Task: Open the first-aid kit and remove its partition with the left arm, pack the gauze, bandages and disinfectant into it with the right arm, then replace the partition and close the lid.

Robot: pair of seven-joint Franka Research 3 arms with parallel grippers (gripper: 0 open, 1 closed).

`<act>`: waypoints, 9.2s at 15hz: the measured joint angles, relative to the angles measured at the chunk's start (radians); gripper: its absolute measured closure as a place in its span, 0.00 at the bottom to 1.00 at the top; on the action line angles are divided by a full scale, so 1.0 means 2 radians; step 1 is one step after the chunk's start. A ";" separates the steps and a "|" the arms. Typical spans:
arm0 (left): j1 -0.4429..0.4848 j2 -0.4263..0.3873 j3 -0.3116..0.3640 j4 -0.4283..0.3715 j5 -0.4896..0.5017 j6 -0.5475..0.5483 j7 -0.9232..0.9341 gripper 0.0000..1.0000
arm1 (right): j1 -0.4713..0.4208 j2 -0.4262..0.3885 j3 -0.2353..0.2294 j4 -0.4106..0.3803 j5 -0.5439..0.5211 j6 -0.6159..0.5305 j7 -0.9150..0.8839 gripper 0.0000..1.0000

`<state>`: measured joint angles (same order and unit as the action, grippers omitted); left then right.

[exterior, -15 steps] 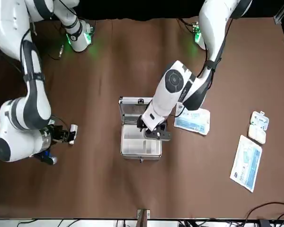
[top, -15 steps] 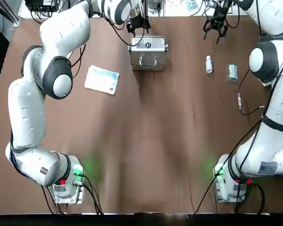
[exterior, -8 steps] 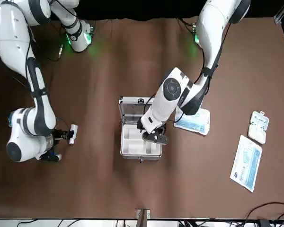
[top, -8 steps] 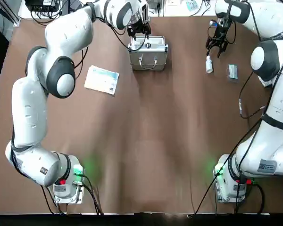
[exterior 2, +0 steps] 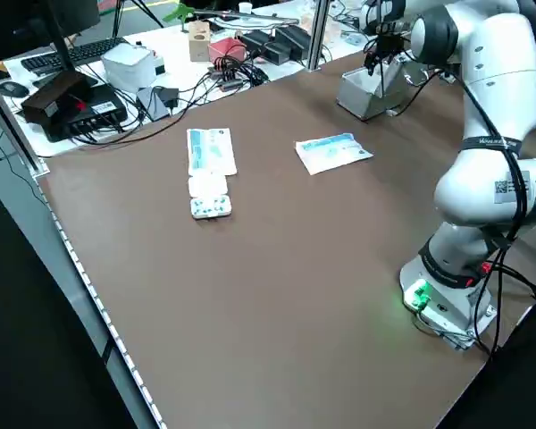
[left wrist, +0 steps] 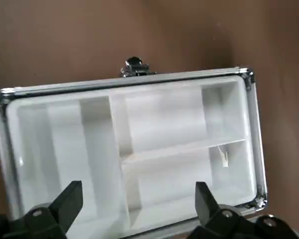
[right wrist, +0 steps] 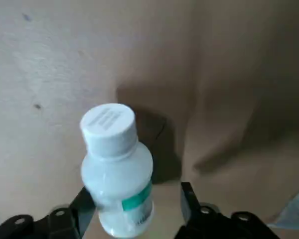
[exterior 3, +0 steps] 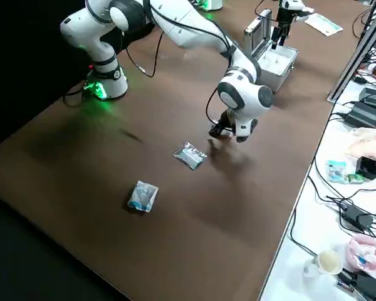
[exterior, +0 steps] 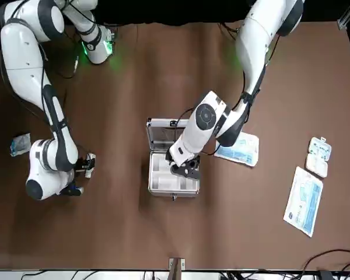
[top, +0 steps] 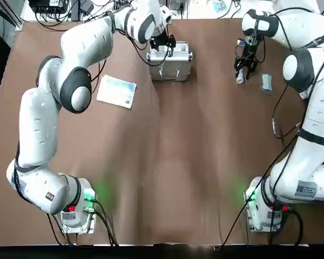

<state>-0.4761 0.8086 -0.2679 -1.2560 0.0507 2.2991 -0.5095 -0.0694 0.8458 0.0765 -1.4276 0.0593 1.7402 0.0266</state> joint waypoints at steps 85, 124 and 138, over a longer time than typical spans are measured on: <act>0.205 0.012 0.026 -0.104 0.130 0.096 0.077 0.52 | 0.141 0.019 0.168 0.102 0.051 0.194 0.429 0.40; 0.216 -0.321 0.071 -0.085 -0.016 -0.344 0.212 0.00 | -0.189 0.043 0.103 0.067 -0.151 -0.057 0.049 0.40; 0.216 -0.320 0.071 -0.087 -0.016 -0.339 0.212 0.00 | -0.189 0.049 0.100 0.066 -0.156 -0.054 0.049 0.45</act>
<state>-0.0439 0.1677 -0.1251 -1.4294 0.0189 1.6207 -0.0852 -0.4474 0.9434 0.2771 -1.2963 -0.2534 1.6326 0.1239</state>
